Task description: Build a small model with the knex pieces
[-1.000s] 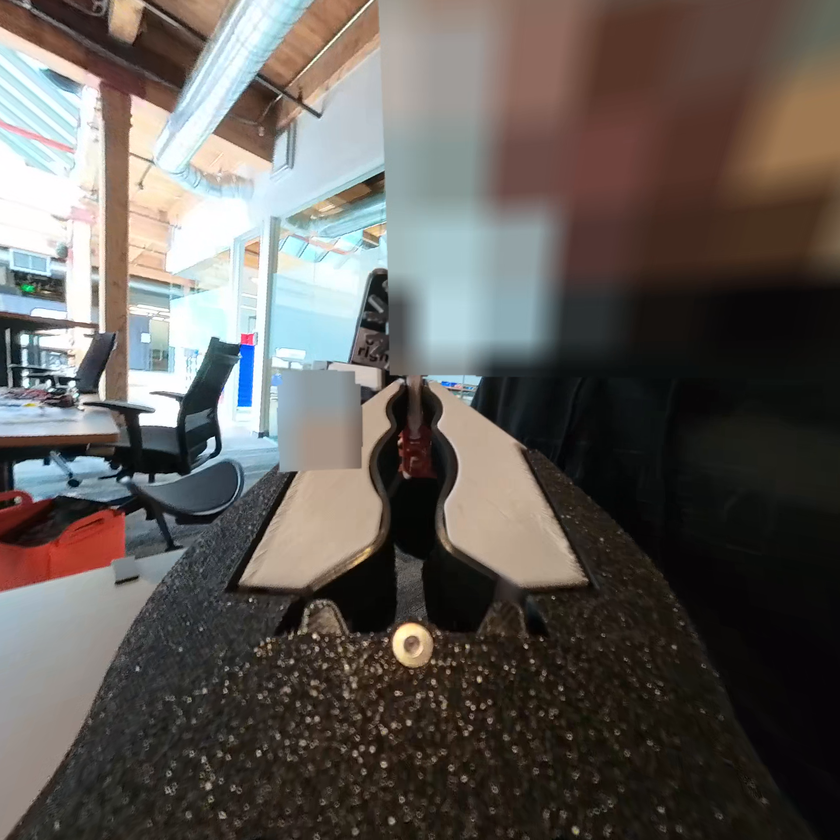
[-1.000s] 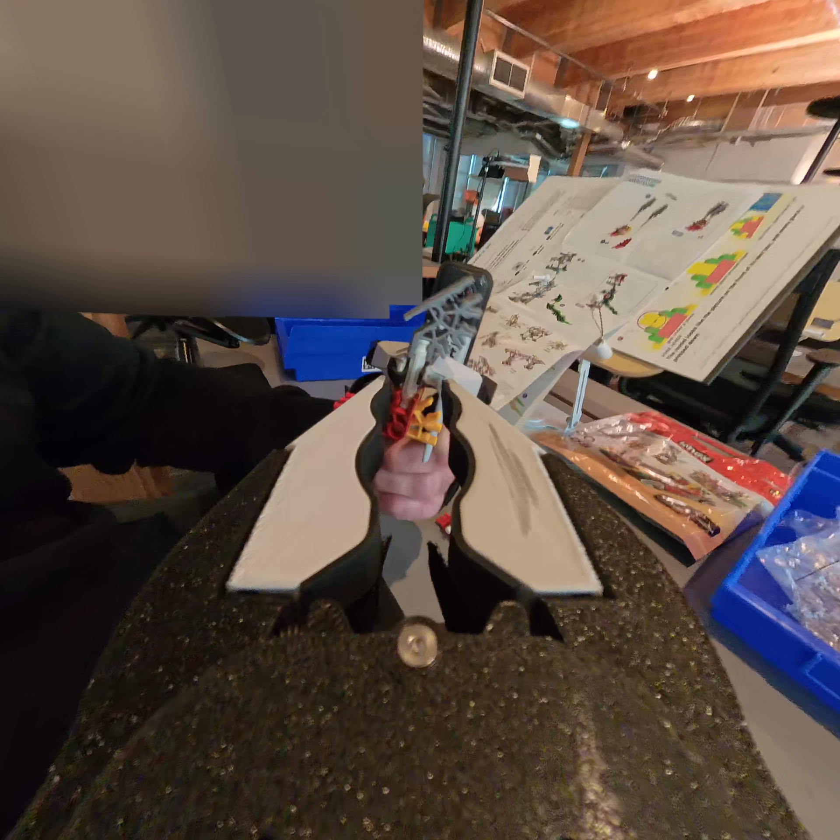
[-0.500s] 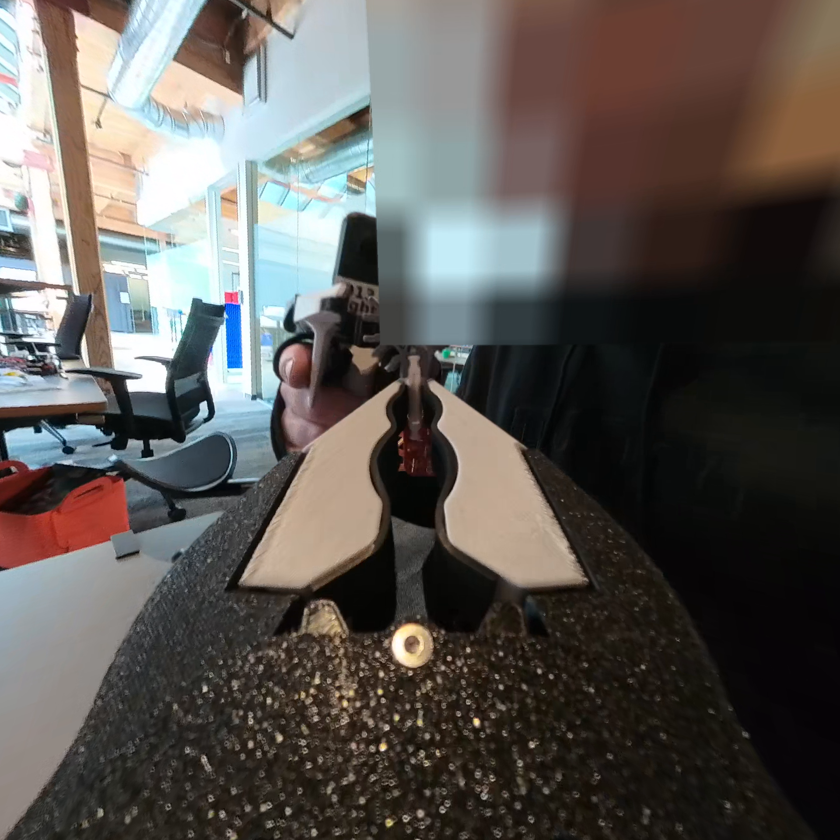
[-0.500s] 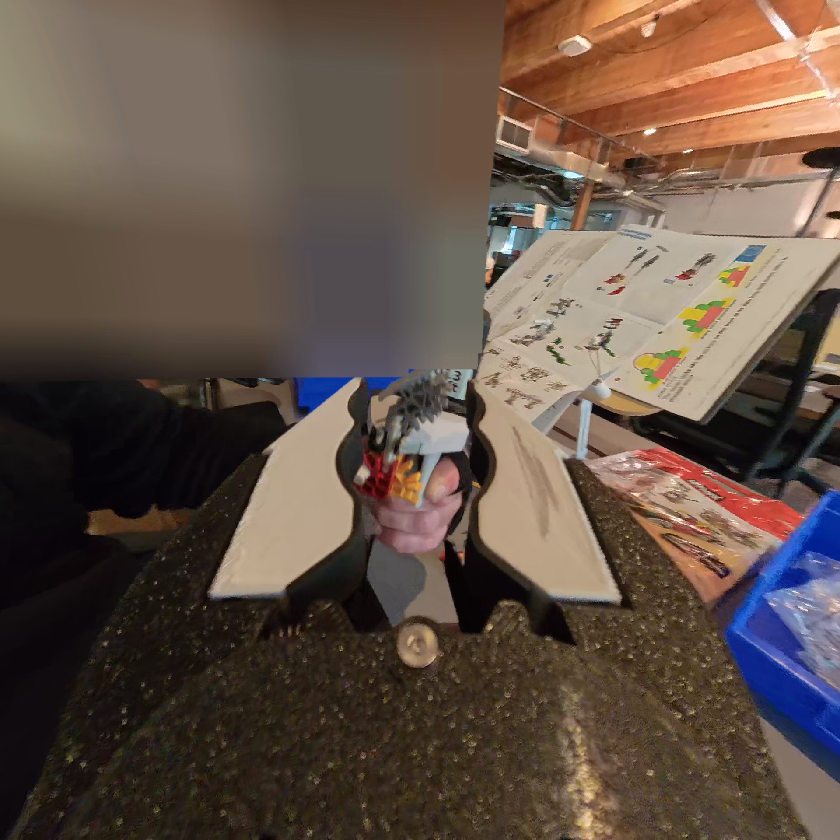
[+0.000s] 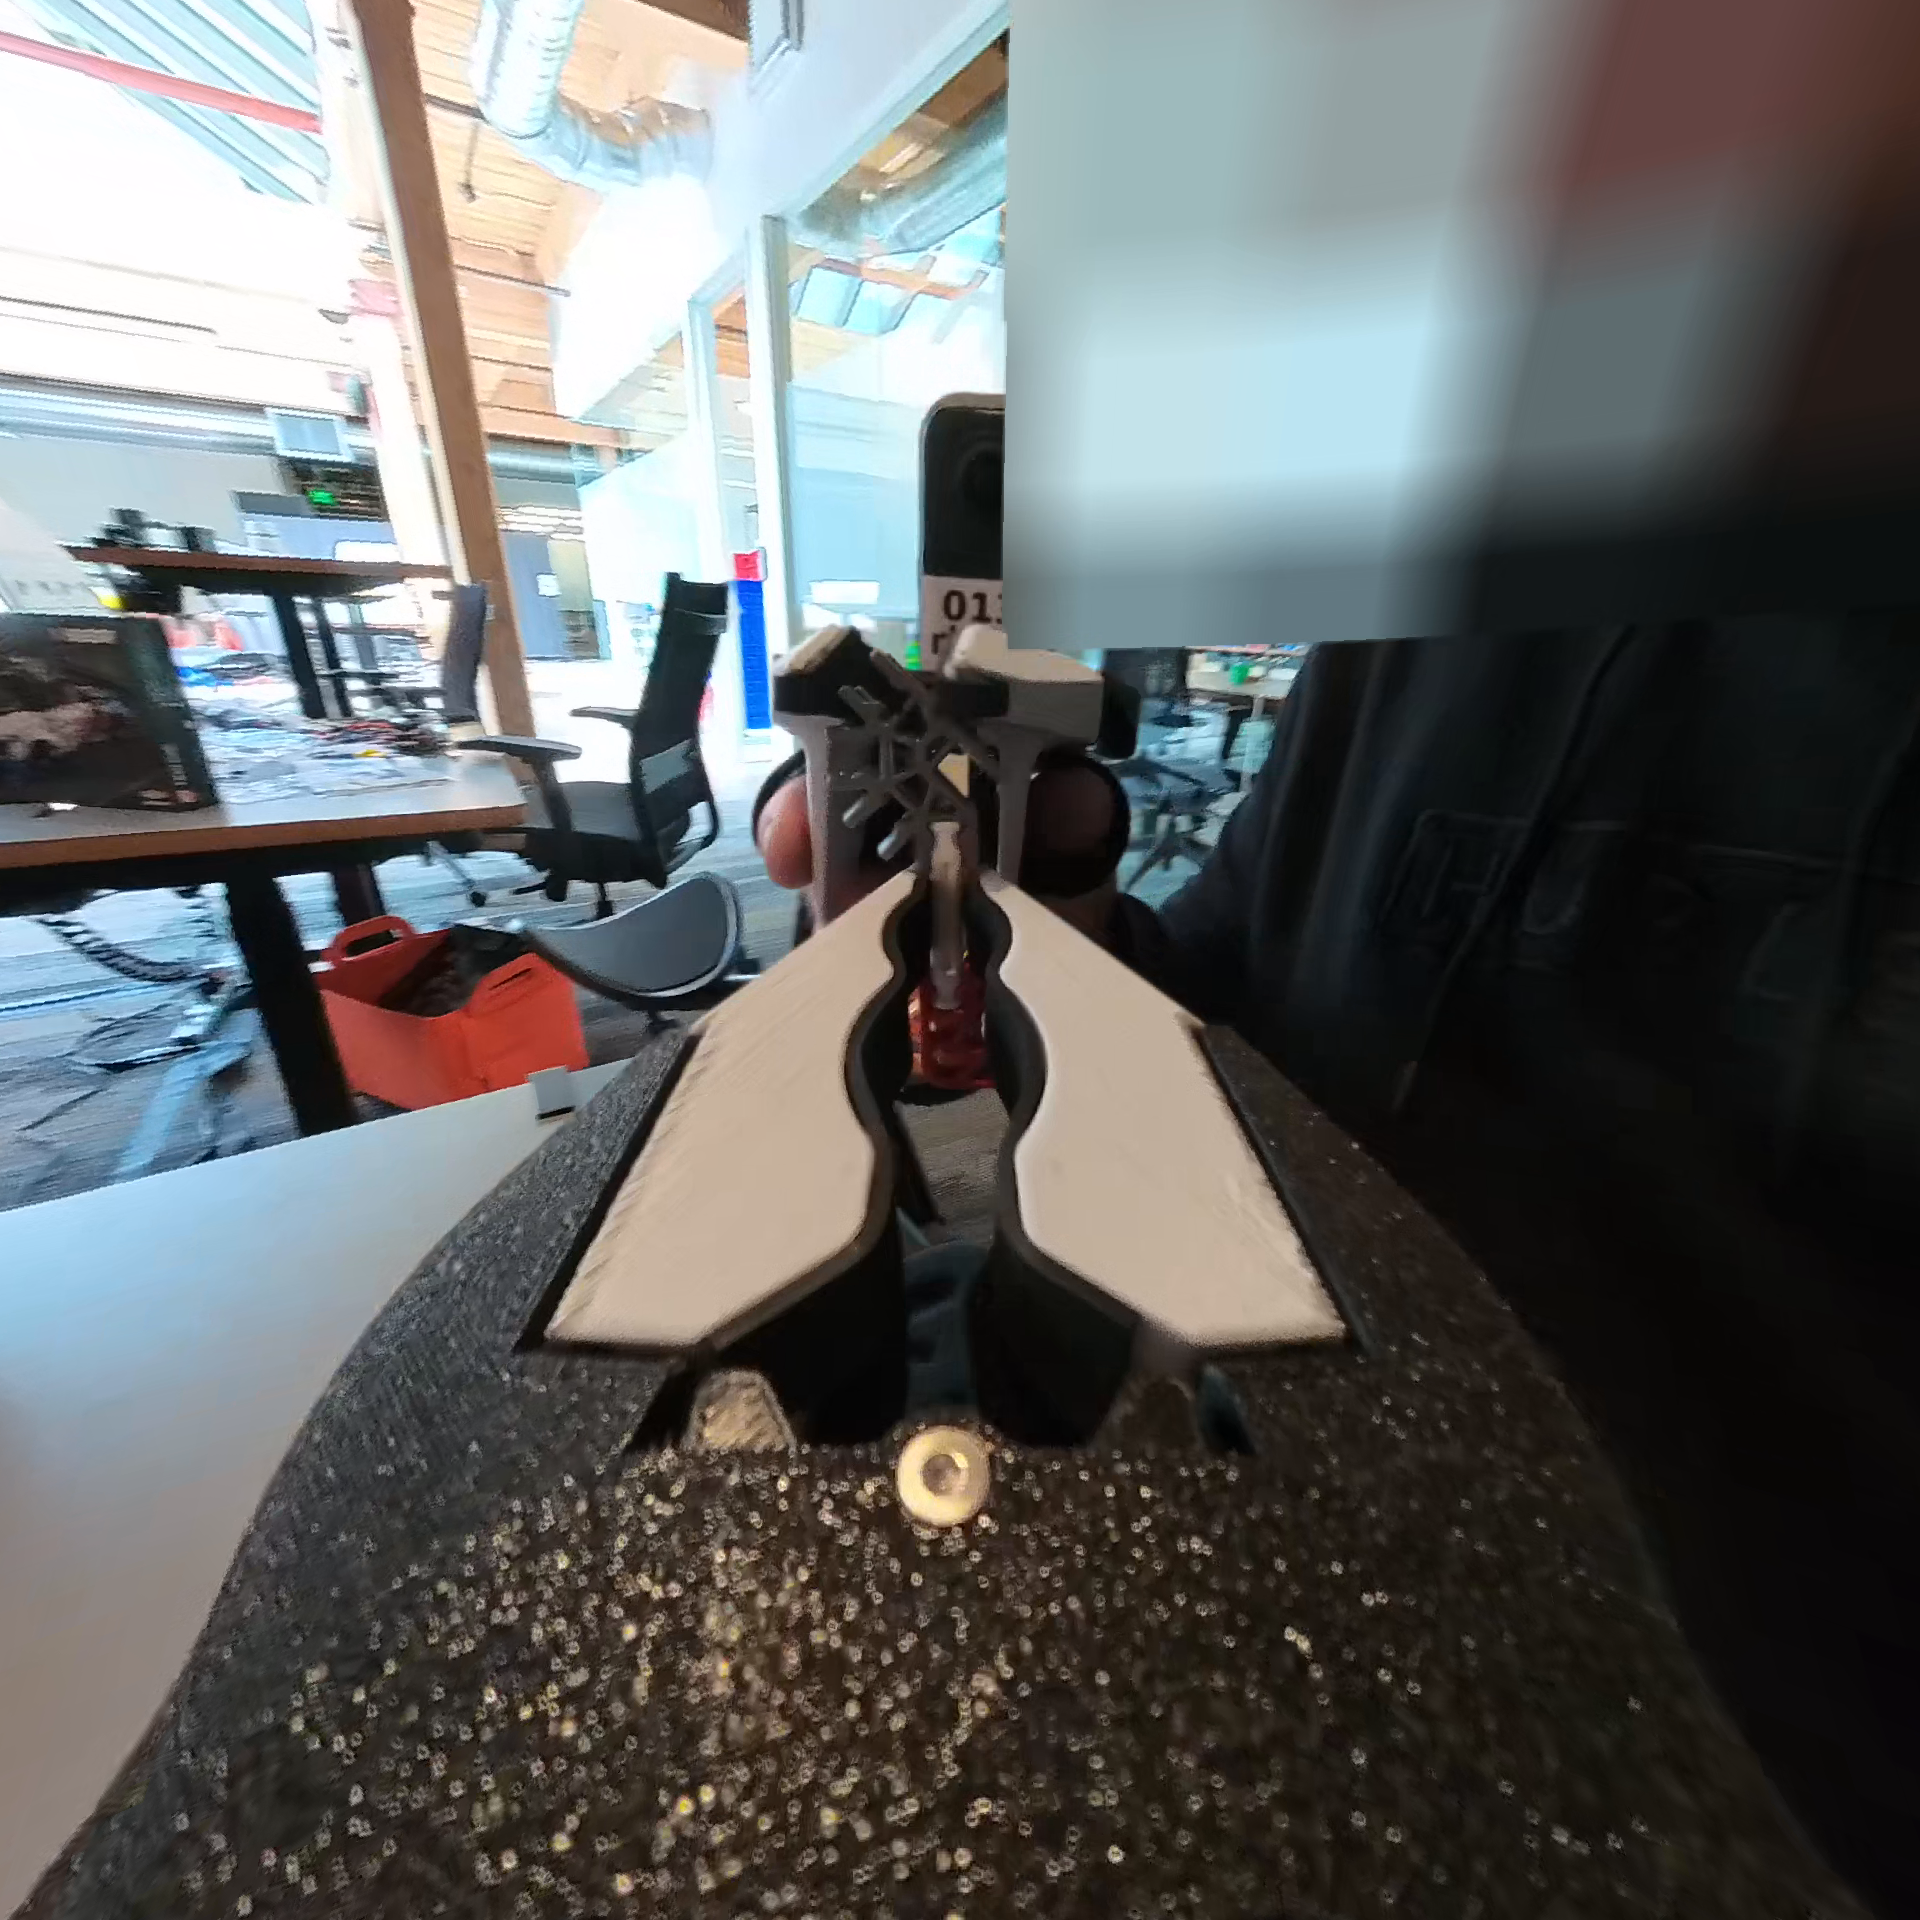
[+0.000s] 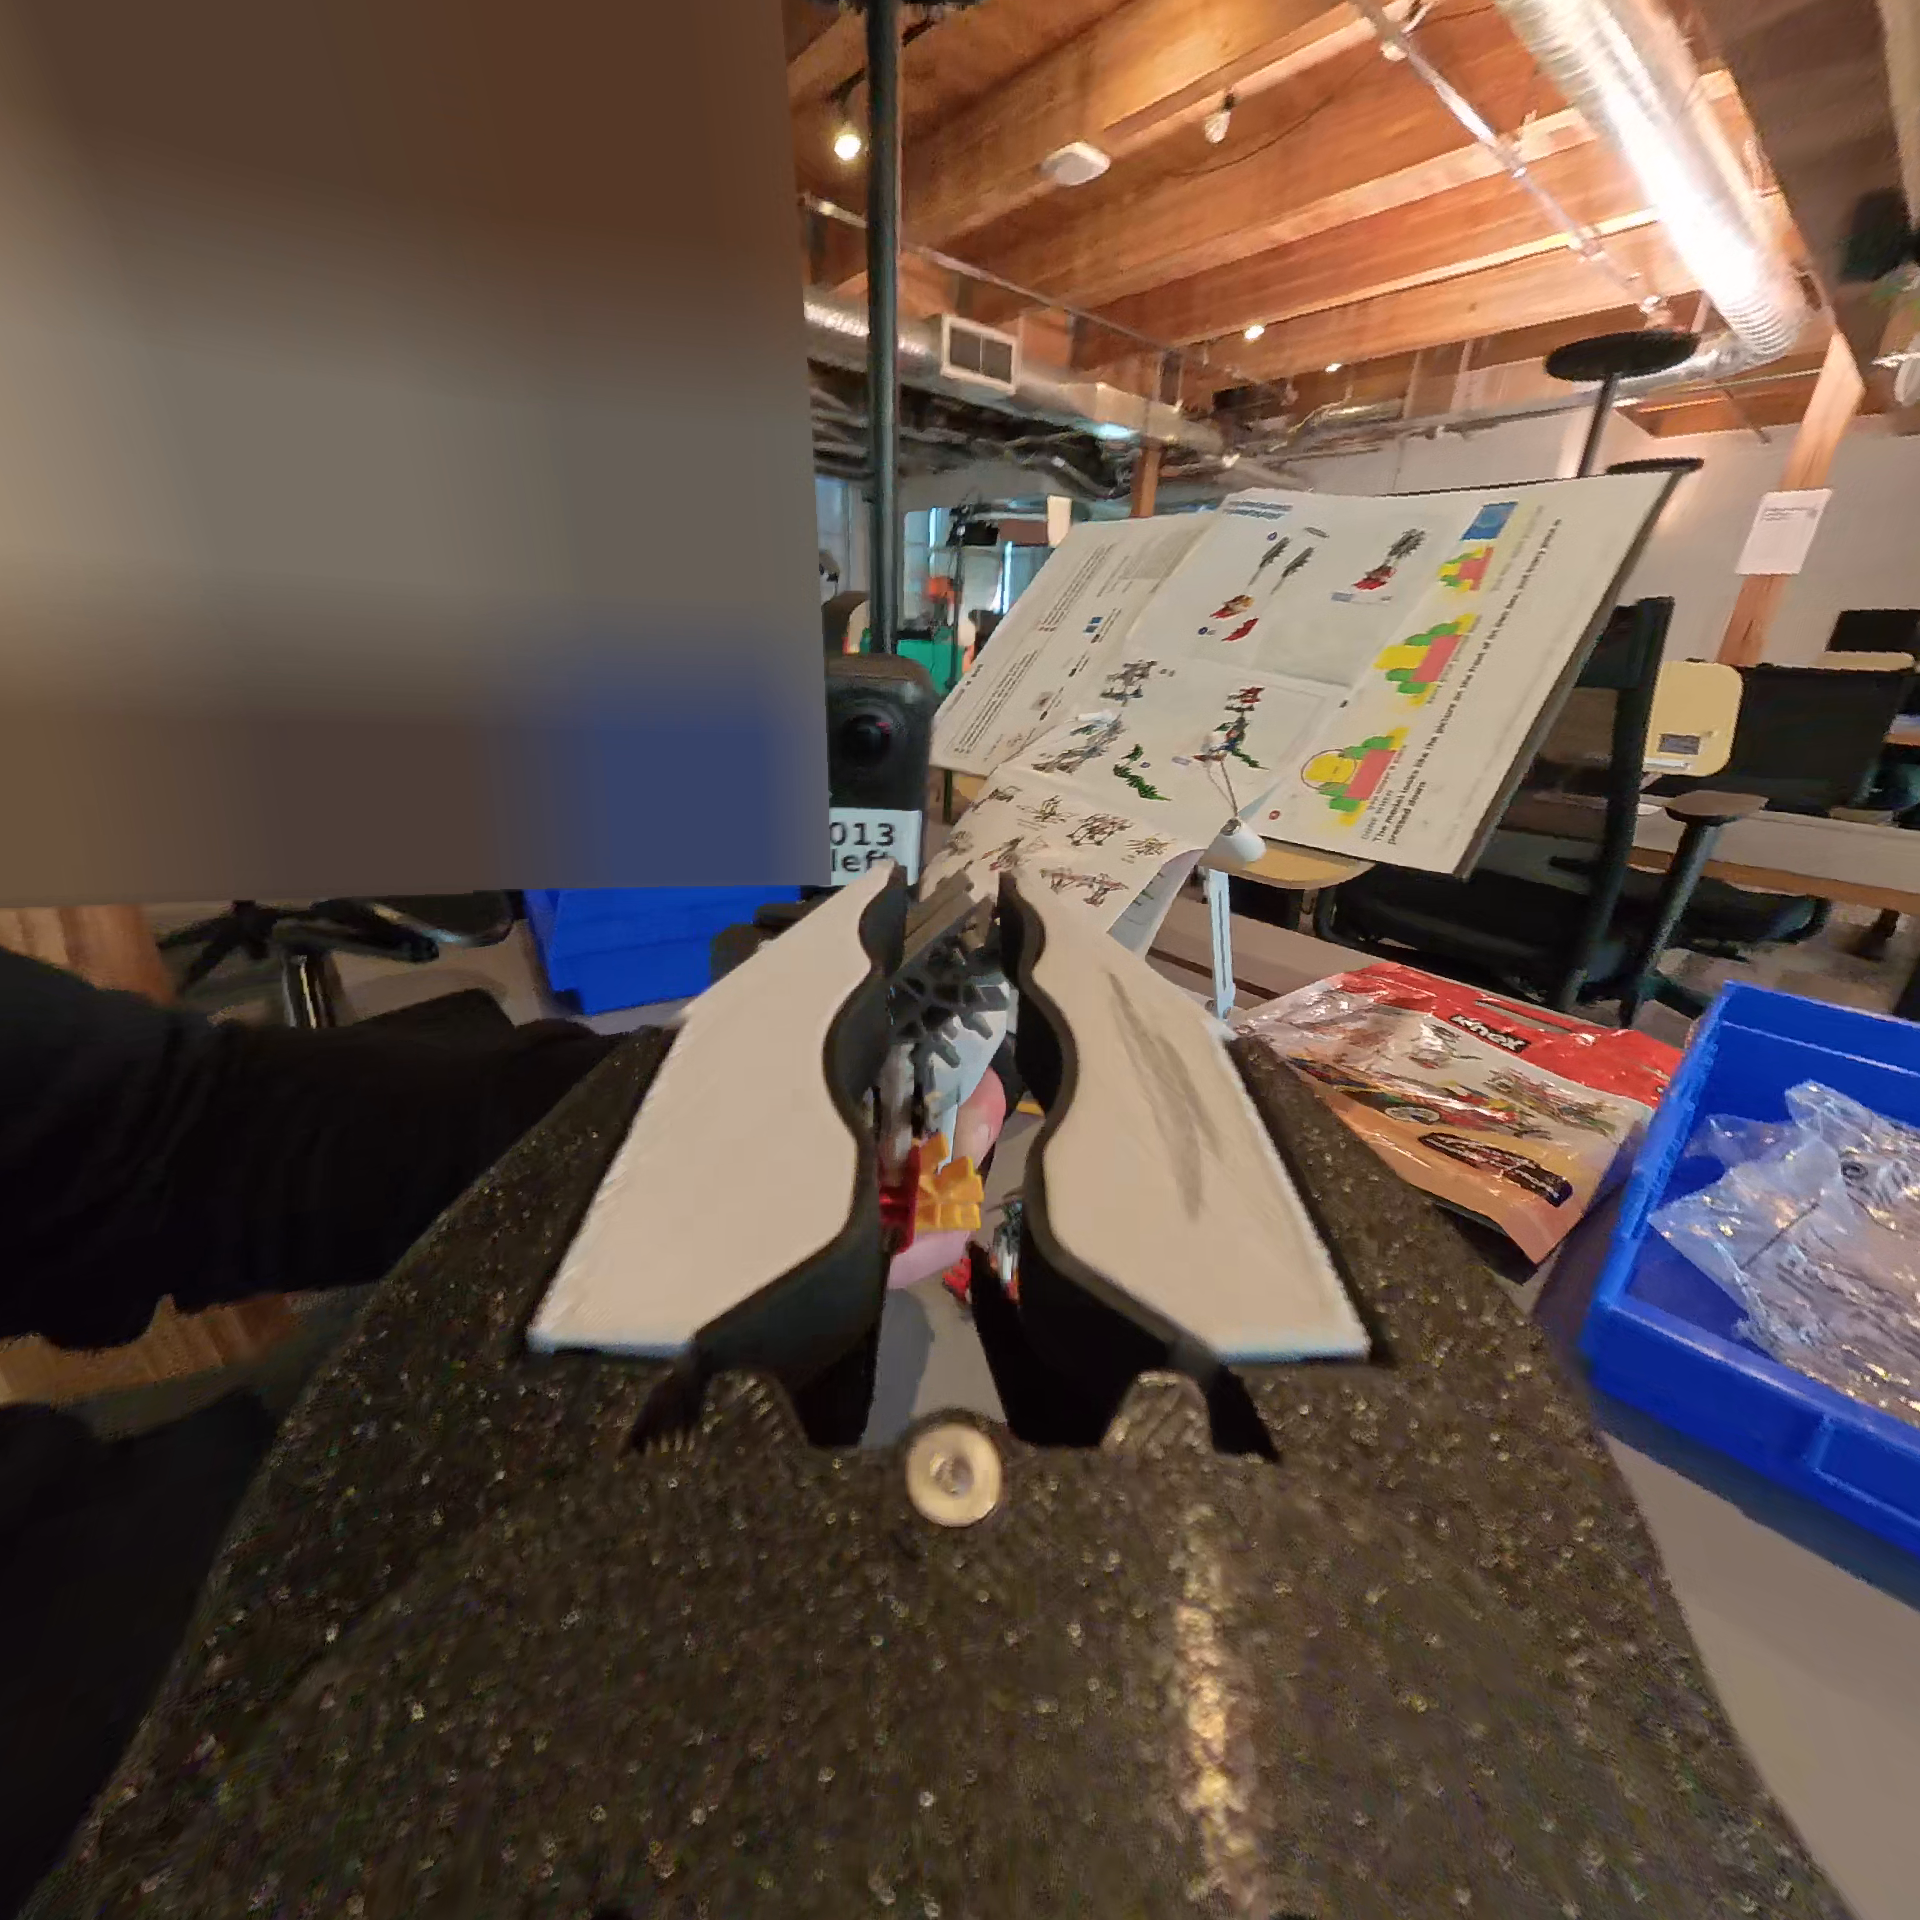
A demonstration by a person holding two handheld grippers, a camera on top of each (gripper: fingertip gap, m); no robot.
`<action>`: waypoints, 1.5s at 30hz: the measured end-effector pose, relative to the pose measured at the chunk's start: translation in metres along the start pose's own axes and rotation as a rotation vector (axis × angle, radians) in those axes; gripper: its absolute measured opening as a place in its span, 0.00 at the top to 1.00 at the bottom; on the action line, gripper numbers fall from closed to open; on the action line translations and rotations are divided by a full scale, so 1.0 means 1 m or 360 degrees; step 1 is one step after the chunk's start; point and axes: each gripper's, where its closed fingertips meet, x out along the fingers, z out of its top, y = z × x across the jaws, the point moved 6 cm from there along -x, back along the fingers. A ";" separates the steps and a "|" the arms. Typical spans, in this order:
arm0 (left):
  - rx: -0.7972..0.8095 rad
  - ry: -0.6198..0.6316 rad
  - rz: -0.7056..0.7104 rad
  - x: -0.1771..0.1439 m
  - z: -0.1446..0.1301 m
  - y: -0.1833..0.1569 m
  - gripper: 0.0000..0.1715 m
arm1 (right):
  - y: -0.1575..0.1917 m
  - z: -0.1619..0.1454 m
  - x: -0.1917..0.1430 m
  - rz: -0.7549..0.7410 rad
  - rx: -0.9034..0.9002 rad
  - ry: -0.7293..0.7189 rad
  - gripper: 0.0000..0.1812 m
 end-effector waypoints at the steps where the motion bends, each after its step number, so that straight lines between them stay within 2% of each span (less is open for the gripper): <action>1: 0.0037 0.0013 0.0047 0.000 0.001 0.001 0.97 | -0.002 0.000 -0.001 -0.0021 0.0038 -0.0026 0.91; 8: 0.0322 0.0238 0.0312 -0.002 -0.004 0.007 0.97 | -0.011 -0.007 -0.006 -0.0045 0.0184 -0.0072 0.90; 10: 0.0369 0.0297 0.0369 -0.004 -0.006 0.009 0.97 | -0.015 -0.010 -0.007 0.0023 0.0242 -0.0031 0.81; 11: 0.0394 0.0337 0.0385 -0.005 -0.008 0.009 0.97 | -0.015 -0.015 -0.005 0.0089 0.0262 0.0041 0.80; 13: 0.0439 0.0399 0.0397 -0.007 -0.010 0.006 0.97 | -0.016 -0.024 -0.004 0.0170 0.0254 0.0118 0.81; 15: 0.0480 0.0475 0.0395 -0.008 -0.014 0.003 0.97 | -0.015 -0.029 -0.004 0.0233 0.0256 0.0117 0.87; 18: 0.0466 0.0491 0.0405 -0.013 -0.017 0.000 0.97 | -0.012 -0.032 -0.002 0.0282 0.0250 0.0120 0.89; 26: 0.0504 0.0541 0.0613 -0.030 -0.022 -0.005 0.95 | -0.004 -0.046 0.011 0.0123 0.0405 0.0000 0.90; 29: 0.0533 0.0655 0.0769 -0.041 -0.033 -0.007 0.91 | -0.001 -0.057 0.017 0.0127 0.0405 0.0102 0.91; 32: 0.0466 0.0753 0.0868 -0.053 -0.044 -0.011 0.91 | 0.001 -0.071 0.023 0.0107 0.0441 0.0193 0.91; 36: 0.0443 0.0896 0.0882 -0.065 -0.064 -0.019 0.95 | 0.015 -0.092 0.036 0.0150 0.0482 0.0340 0.90; 37: 0.0426 0.0934 0.0855 -0.068 -0.069 -0.023 0.96 | 0.019 -0.098 0.039 0.0194 0.0482 0.0413 0.85; 38: 0.0391 0.0965 0.0814 -0.072 -0.074 -0.026 0.97 | 0.024 -0.104 0.040 0.0268 0.0457 0.0496 0.80; 40: 0.0341 0.0994 0.0779 -0.080 -0.080 -0.029 0.97 | 0.029 -0.112 0.039 0.0362 0.0329 0.0628 0.76; 42: 0.0270 0.0997 0.0712 -0.086 -0.082 -0.030 0.97 | 0.027 -0.115 0.039 0.0364 0.0141 0.0710 0.79; 45: 0.0142 0.0896 0.0619 -0.093 -0.079 -0.027 0.97 | 0.023 -0.122 0.042 0.0375 -0.0063 0.0848 0.82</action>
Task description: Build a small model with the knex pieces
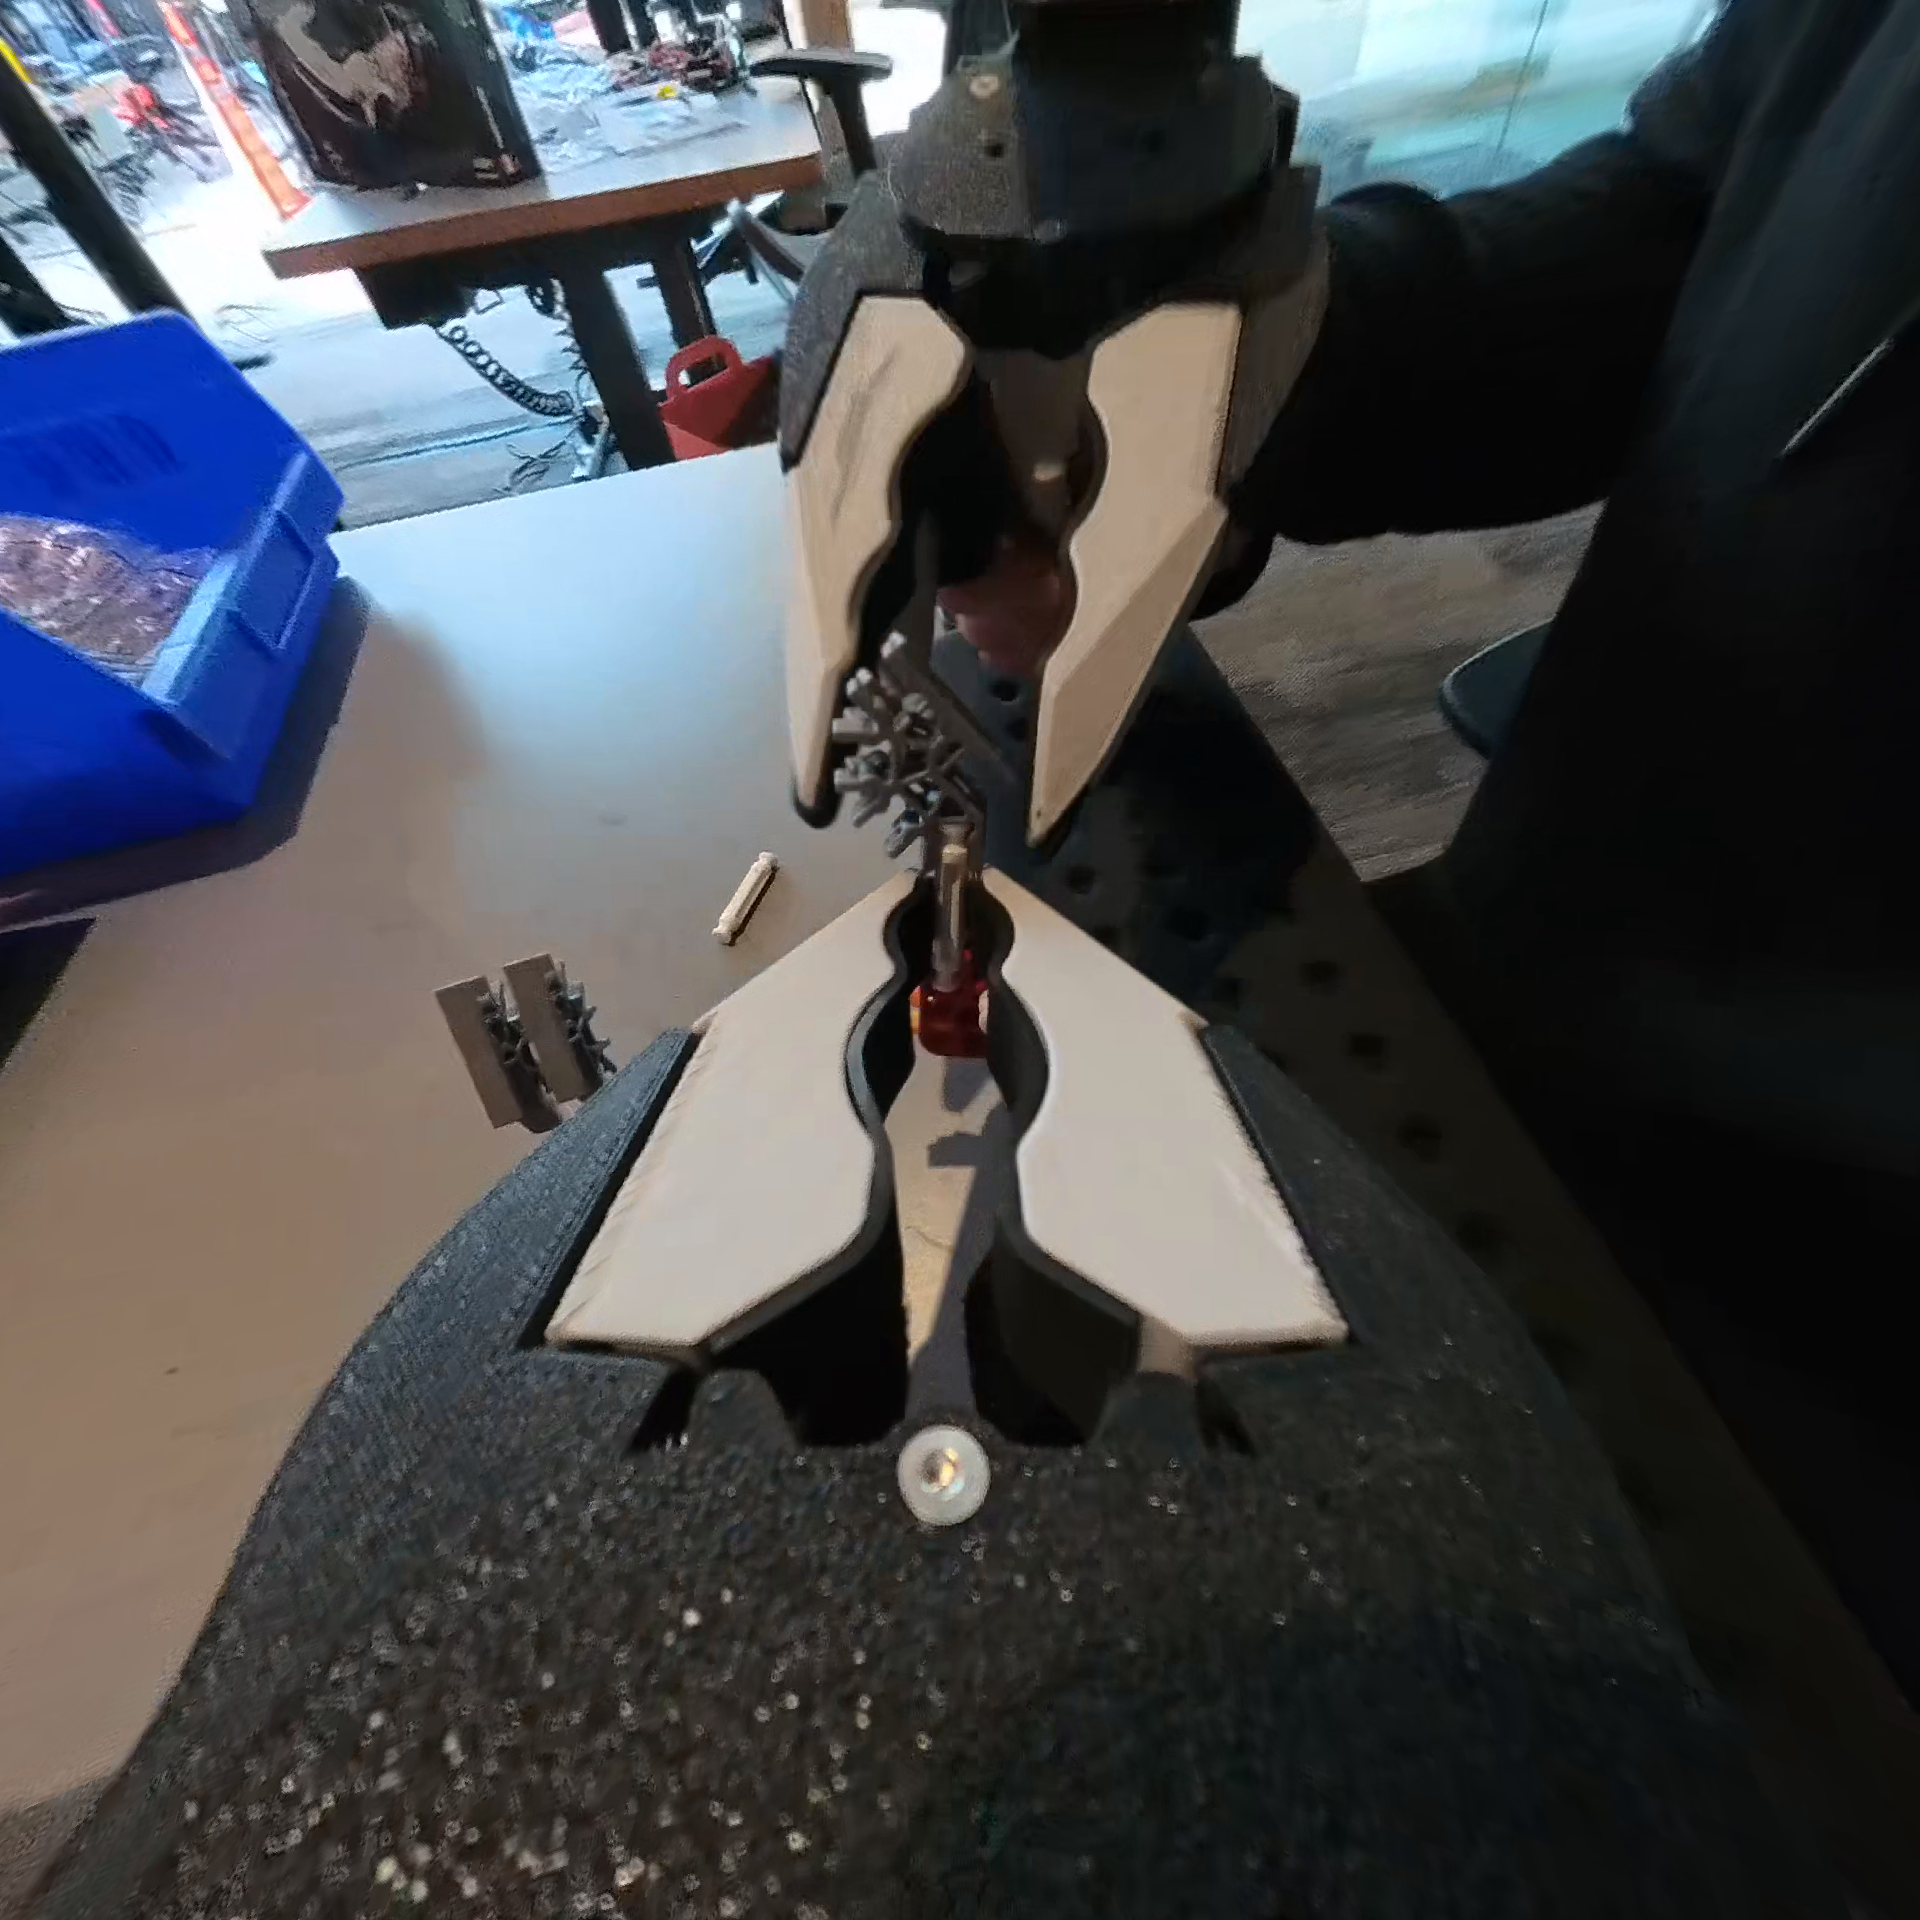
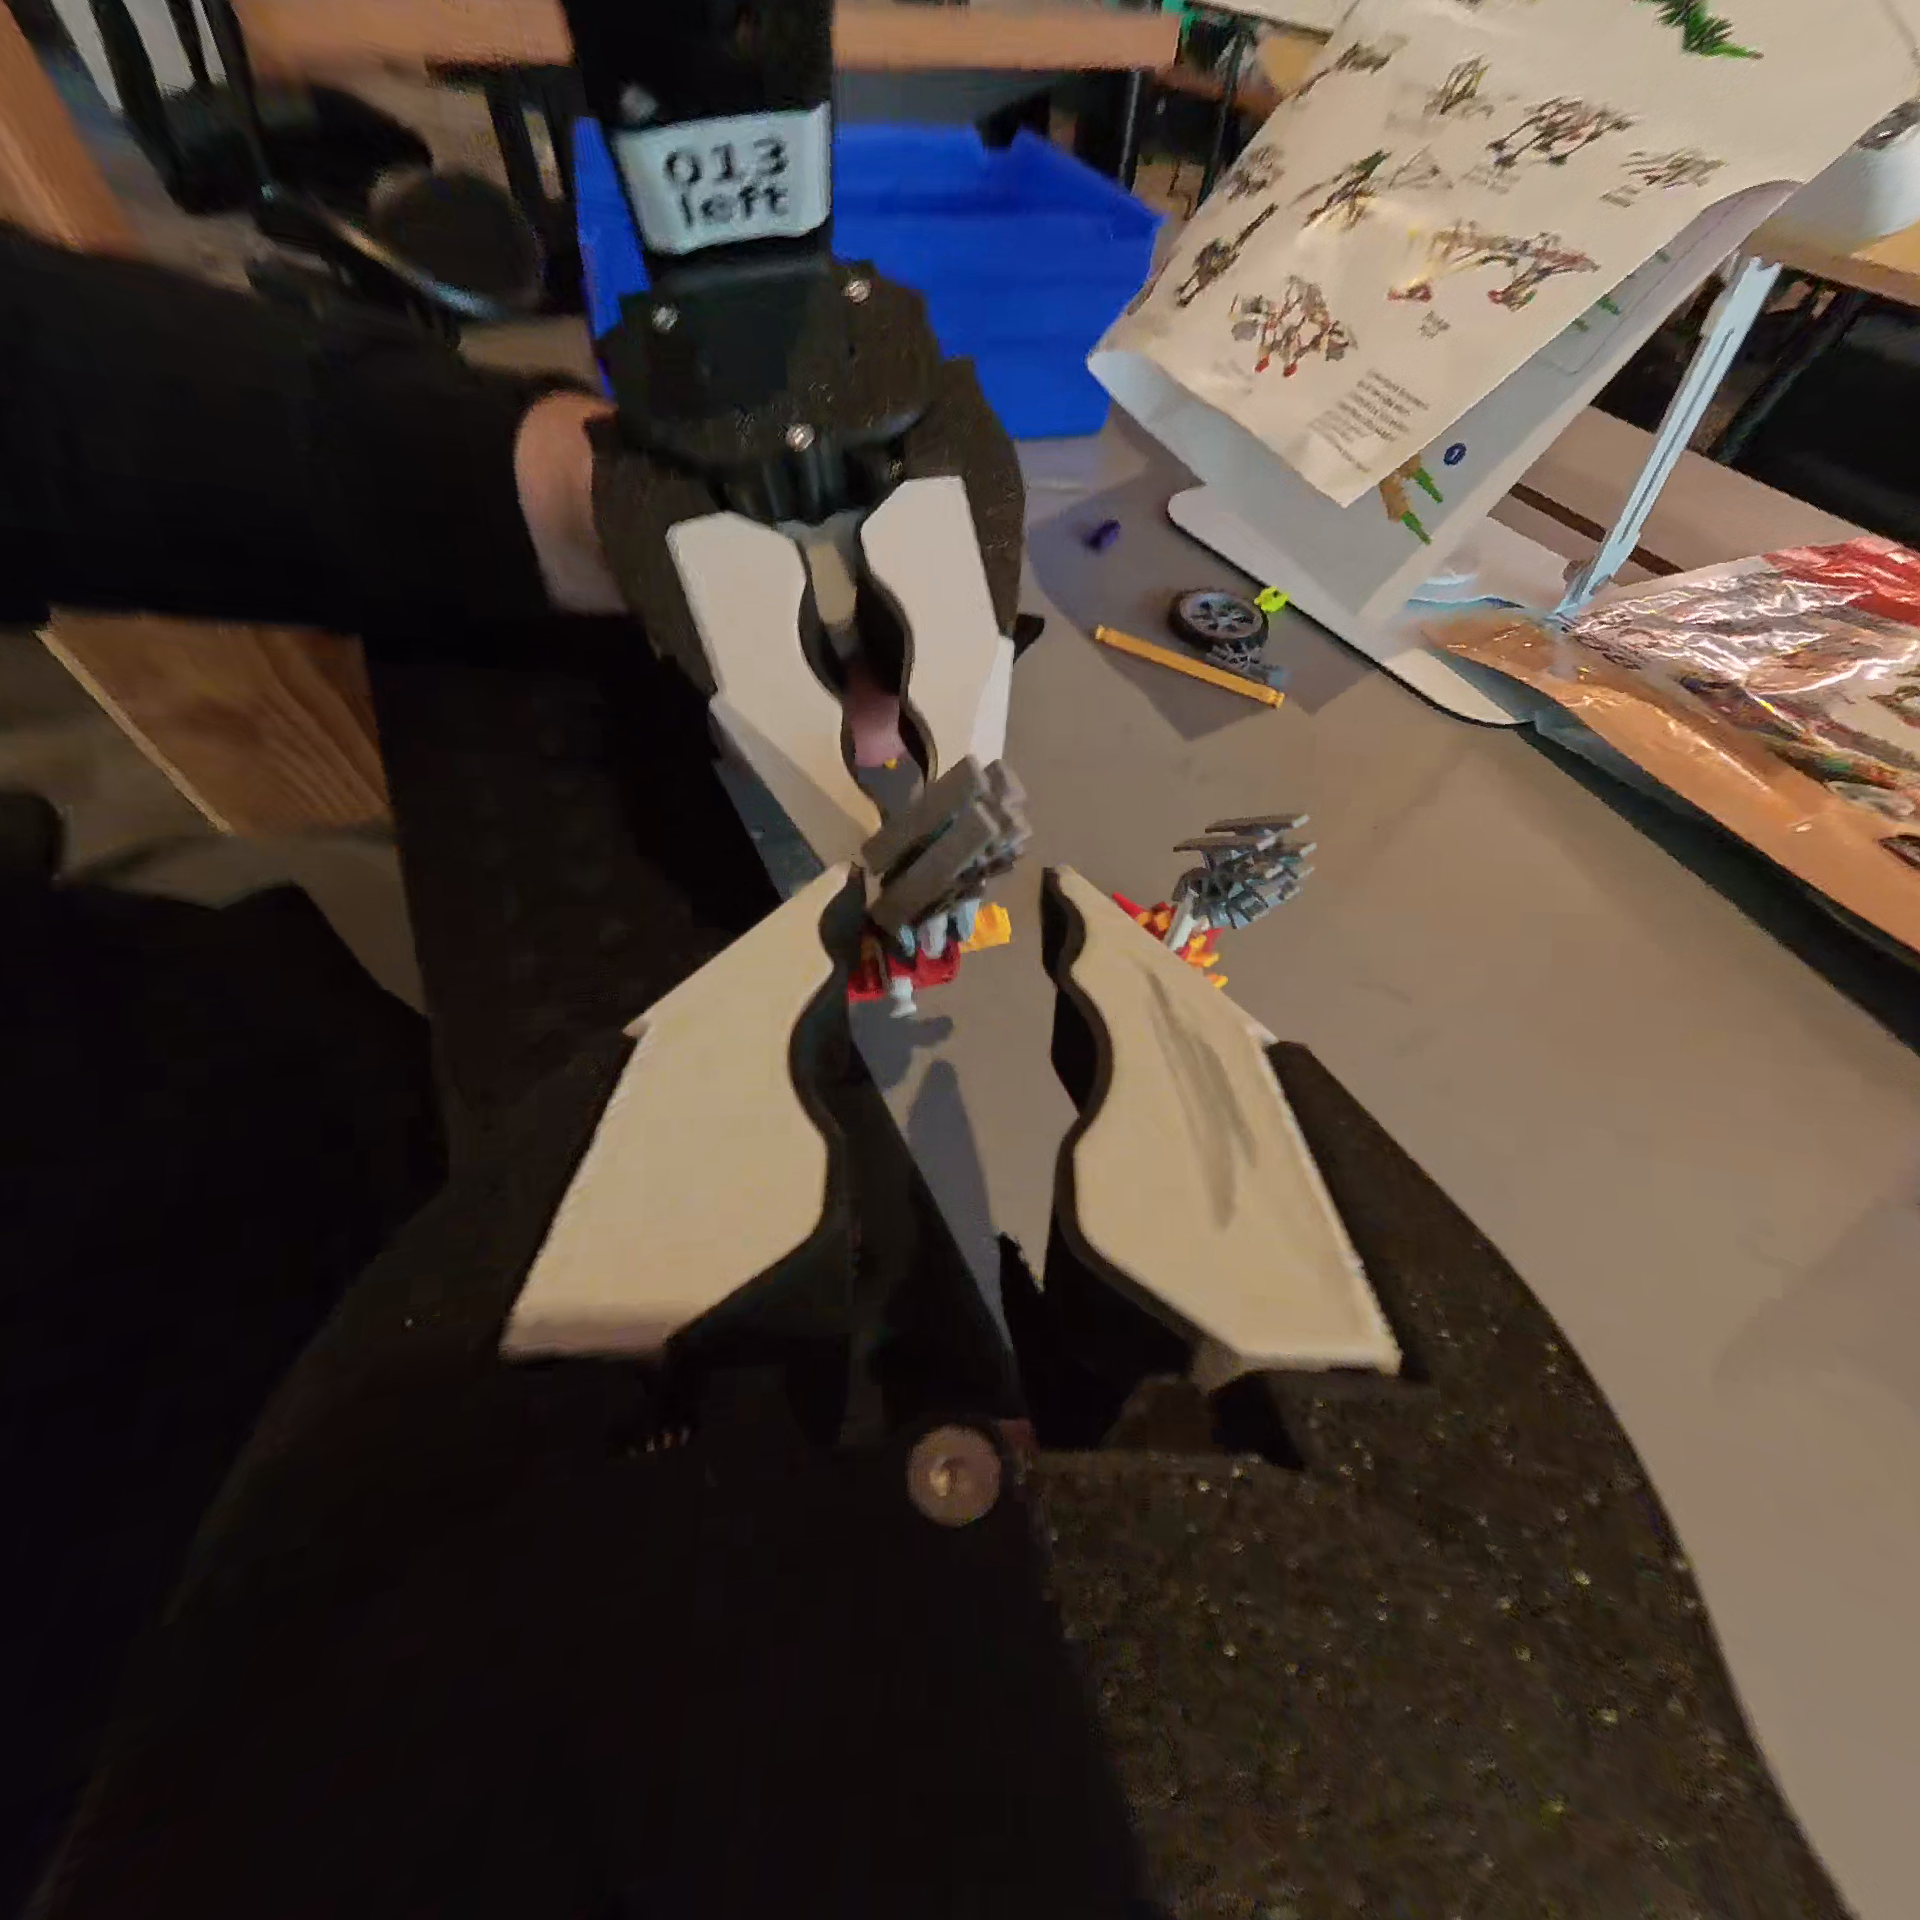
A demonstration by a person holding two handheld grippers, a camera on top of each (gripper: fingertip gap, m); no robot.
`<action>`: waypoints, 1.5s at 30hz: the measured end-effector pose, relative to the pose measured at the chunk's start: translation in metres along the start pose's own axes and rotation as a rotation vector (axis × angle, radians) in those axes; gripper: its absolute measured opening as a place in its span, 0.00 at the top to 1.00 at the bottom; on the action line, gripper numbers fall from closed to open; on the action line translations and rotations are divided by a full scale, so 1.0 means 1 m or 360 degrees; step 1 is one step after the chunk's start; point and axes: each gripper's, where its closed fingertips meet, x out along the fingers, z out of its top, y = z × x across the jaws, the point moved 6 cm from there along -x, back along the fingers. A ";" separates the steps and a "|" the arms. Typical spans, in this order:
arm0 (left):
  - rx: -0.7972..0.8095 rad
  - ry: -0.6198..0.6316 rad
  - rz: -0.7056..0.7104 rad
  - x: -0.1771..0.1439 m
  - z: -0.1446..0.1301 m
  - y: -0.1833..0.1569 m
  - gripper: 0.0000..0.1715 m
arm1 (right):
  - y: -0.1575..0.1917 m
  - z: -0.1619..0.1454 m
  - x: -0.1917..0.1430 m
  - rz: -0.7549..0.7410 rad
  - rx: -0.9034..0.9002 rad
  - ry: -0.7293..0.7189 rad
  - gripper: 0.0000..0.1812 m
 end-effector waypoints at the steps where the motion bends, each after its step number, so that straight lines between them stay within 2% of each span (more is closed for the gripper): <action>1: -0.0035 -0.0002 -0.0028 -0.001 -0.001 0.003 0.97 | -0.002 0.000 0.002 0.0009 -0.0025 0.0020 0.85; 4: -0.0014 0.0045 -0.0010 -0.004 -0.006 0.014 0.97 | -0.009 -0.003 0.009 -0.0004 -0.0055 0.0073 0.90; 7: -0.0047 0.0059 -0.0030 -0.003 -0.011 0.022 0.97 | -0.015 -0.005 0.014 -0.0006 -0.0043 0.0074 0.91; 12: -0.0039 0.0184 0.0041 0.001 -0.022 0.027 0.95 | -0.022 -0.013 0.022 -0.0032 -0.0023 0.0245 0.91; 14: -0.0053 0.0245 0.0104 0.000 -0.027 0.029 0.84 | -0.023 -0.017 0.025 -0.0009 0.0005 0.0318 0.95; 16: -0.0139 0.0273 0.0152 -0.005 -0.028 0.031 0.81 | -0.025 -0.020 0.029 -0.0022 0.0001 0.0399 0.96; 20: -0.0162 0.0349 0.0241 -0.009 -0.032 0.032 0.83 | -0.023 -0.024 0.036 -0.0021 -0.0035 0.0500 0.96; 24: -0.0174 0.0340 0.0266 -0.014 -0.028 0.031 0.85 | -0.024 -0.023 0.038 -0.0021 -0.0015 0.0520 0.95; 27: -0.0144 0.0370 0.0329 -0.017 -0.025 0.034 0.85 | -0.022 -0.023 0.037 -0.0011 -0.0020 0.0499 0.88; 30: -0.0210 0.0350 0.0357 -0.021 -0.021 0.034 0.84 | -0.024 -0.021 0.032 -0.0019 0.0008 0.0460 0.87; 37: -0.0450 0.0258 0.0389 -0.023 -0.017 0.024 0.84 | -0.019 -0.029 0.036 0.0030 -0.0001 0.0567 0.94; 40: -0.0456 0.0275 0.0411 -0.017 -0.017 0.021 0.88 | -0.011 -0.029 0.042 0.0067 -0.0032 0.0586 0.96; 45: -0.0448 0.0296 0.0459 -0.017 -0.020 0.029 0.84 | -0.007 -0.026 0.044 0.0087 -0.0067 0.0578 0.96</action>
